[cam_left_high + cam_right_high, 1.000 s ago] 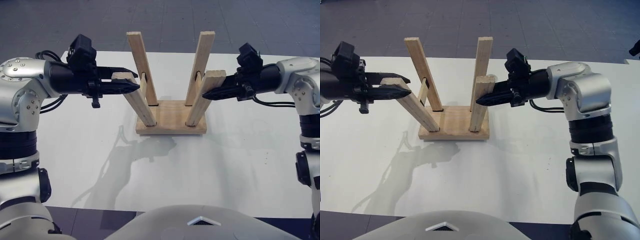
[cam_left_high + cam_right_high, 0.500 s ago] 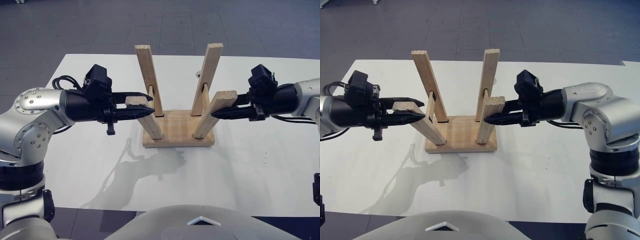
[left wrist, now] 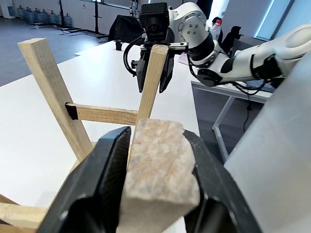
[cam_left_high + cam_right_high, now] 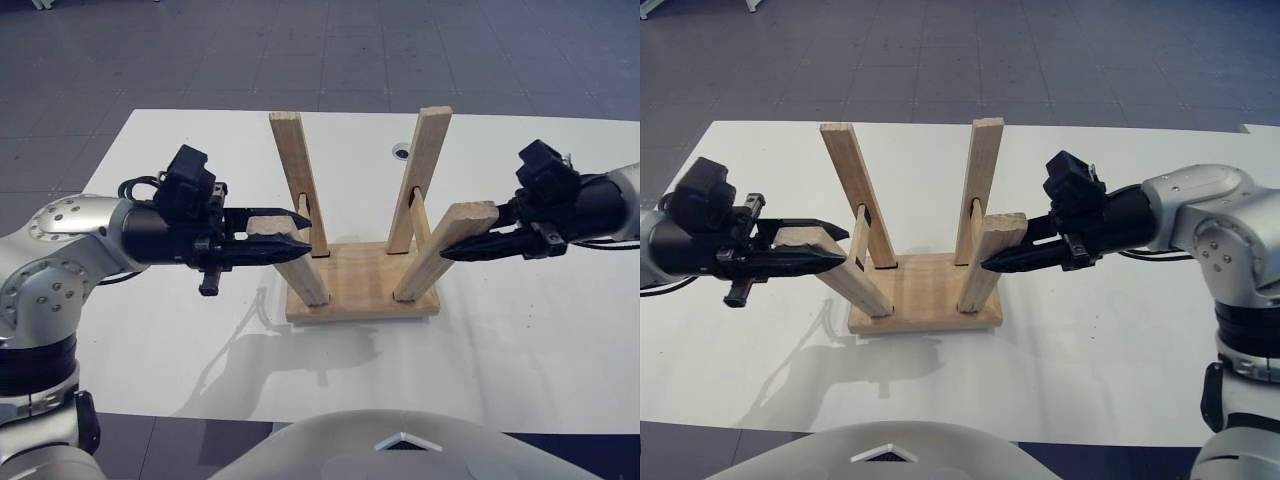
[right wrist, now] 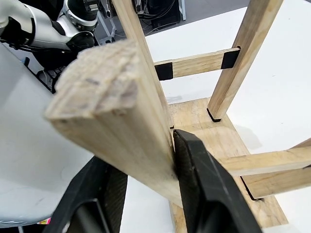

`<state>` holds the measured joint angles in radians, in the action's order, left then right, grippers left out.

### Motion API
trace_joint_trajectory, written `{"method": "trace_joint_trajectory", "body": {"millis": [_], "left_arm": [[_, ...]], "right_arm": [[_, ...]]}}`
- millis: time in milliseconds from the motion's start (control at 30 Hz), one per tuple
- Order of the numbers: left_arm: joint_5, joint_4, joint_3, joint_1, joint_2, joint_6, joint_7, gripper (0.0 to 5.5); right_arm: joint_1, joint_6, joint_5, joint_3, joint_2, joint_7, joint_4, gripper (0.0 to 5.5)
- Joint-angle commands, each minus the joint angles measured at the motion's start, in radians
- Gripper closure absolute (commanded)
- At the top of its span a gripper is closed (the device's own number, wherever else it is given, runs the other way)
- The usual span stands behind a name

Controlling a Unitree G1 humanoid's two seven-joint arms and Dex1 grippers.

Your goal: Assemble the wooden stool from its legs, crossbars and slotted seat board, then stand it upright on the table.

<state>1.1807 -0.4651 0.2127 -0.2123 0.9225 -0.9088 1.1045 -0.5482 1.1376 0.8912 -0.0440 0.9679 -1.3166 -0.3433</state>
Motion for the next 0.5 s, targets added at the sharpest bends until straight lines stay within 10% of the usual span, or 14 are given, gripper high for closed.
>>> {"method": "trace_joint_trajectory", "body": {"millis": [33, 367, 500], "left_arm": [[0.179, 0.12, -0.121, -0.003, 0.061, -0.281, 0.085, 4.12], [-0.079, 0.715, -0.318, -0.422, -0.039, -0.309, 0.238, 4.12], [-0.217, 0.972, -0.339, -0.599, -0.108, -0.287, 0.291, 3.4]], "right_arm": [[-0.066, 0.469, 0.289, -0.18, 0.011, -0.108, 0.143, 4.13], [-0.45, 0.477, 0.297, -0.505, -0.134, -0.115, 0.738, 4.13], [-0.557, 0.461, 0.13, -0.522, -0.26, -0.124, 1.051, 3.2]]}}
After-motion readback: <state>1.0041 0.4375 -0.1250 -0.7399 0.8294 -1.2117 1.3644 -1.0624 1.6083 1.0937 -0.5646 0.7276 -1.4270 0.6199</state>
